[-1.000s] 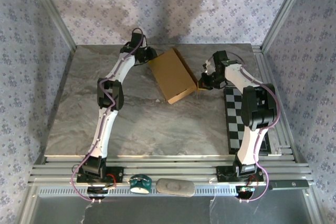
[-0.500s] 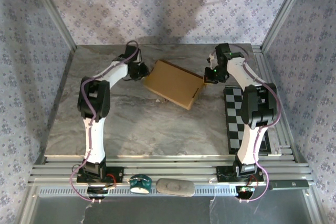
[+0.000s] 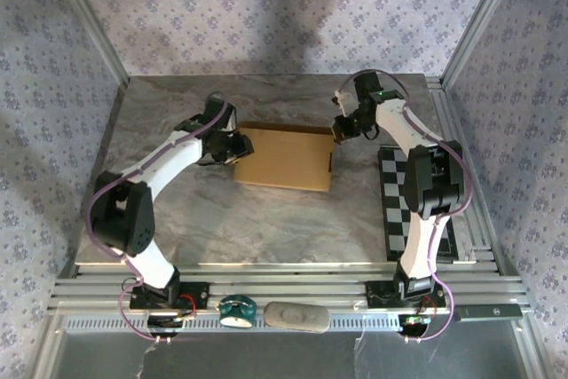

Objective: Fold the paper box

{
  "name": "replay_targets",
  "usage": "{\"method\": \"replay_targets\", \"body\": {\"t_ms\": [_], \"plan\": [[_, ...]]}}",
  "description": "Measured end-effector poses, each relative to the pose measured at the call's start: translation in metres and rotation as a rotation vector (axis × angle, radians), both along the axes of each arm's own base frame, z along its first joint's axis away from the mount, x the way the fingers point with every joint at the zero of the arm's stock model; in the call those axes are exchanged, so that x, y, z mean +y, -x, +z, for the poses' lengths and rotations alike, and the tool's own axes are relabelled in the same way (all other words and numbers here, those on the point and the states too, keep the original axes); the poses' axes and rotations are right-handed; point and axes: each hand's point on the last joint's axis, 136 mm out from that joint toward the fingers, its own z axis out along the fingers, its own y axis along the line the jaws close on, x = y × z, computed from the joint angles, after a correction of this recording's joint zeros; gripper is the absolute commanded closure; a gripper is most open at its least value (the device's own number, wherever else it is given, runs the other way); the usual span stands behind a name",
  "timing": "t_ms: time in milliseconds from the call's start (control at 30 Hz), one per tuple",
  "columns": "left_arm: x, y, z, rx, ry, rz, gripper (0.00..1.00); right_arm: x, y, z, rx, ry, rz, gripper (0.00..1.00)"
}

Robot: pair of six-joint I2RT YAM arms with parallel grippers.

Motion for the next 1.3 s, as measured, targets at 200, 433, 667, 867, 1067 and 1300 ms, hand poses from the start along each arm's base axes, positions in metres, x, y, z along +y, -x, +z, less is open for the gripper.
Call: {"method": "replay_targets", "body": {"t_ms": [200,433,667,867,1067,1300], "plan": [[0.057,-0.011,0.030,-0.032,-0.073,0.132,0.59,0.016,-0.007,0.011,-0.072,-0.019,0.075,1.00],[0.106,-0.064,0.059,-0.165,-0.175,0.191,0.61,0.021,-0.012,0.016,-0.117,-0.024,0.110,1.00],[0.089,-0.110,0.023,-0.178,-0.175,-0.012,0.64,0.023,-0.012,0.019,-0.133,-0.037,0.133,1.00],[0.080,-0.110,0.009,-0.177,-0.121,-0.170,0.64,0.023,-0.011,0.028,-0.146,-0.061,0.139,1.00],[0.067,-0.110,0.017,-0.217,-0.079,-0.249,0.64,0.024,-0.011,0.031,-0.152,-0.064,0.140,1.00],[0.071,-0.104,0.032,-0.252,-0.055,-0.256,0.64,0.024,-0.010,0.031,-0.152,-0.064,0.141,1.00]]}}
